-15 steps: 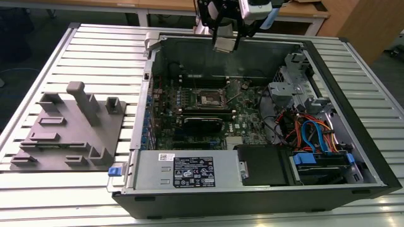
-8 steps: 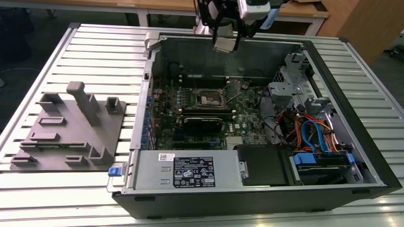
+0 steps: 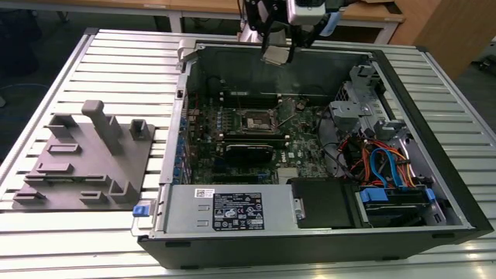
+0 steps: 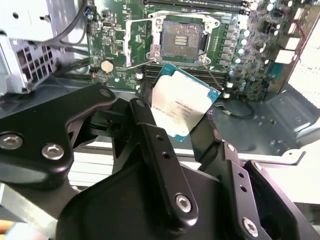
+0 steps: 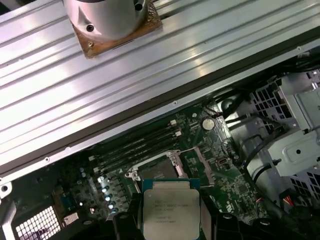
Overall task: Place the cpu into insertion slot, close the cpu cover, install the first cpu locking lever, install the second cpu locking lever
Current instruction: 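Place the cpu into insertion slot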
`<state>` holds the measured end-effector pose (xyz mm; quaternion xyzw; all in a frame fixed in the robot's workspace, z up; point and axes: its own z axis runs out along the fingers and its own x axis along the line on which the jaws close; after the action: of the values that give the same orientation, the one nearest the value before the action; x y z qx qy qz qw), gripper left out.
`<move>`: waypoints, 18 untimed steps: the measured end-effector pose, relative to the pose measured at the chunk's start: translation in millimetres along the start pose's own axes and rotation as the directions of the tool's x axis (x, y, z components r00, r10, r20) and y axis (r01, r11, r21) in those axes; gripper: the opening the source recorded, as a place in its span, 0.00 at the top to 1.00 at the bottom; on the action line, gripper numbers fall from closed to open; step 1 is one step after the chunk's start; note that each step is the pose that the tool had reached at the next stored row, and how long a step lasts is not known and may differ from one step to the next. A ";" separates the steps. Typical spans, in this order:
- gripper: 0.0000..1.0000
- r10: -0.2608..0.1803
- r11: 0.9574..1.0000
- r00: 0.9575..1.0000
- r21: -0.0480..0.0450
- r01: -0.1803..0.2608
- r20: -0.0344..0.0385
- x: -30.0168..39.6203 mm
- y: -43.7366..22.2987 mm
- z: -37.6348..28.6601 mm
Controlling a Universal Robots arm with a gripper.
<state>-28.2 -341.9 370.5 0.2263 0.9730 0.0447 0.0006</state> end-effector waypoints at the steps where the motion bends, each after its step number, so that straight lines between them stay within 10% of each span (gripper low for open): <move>1: 0.46 0.016 1.000 1.000 0.000 -0.016 0.001 0.0 0.0 0.1; 12: 0.46 0.152 0.988 0.988 -0.003 -0.152 0.014 0.0 0.0 0.7; 18: 0.46 0.252 0.968 0.968 -0.006 -0.251 0.022 0.0 -0.1 1.6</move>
<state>-28.2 -341.9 368.9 0.3483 0.9363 0.0436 0.0065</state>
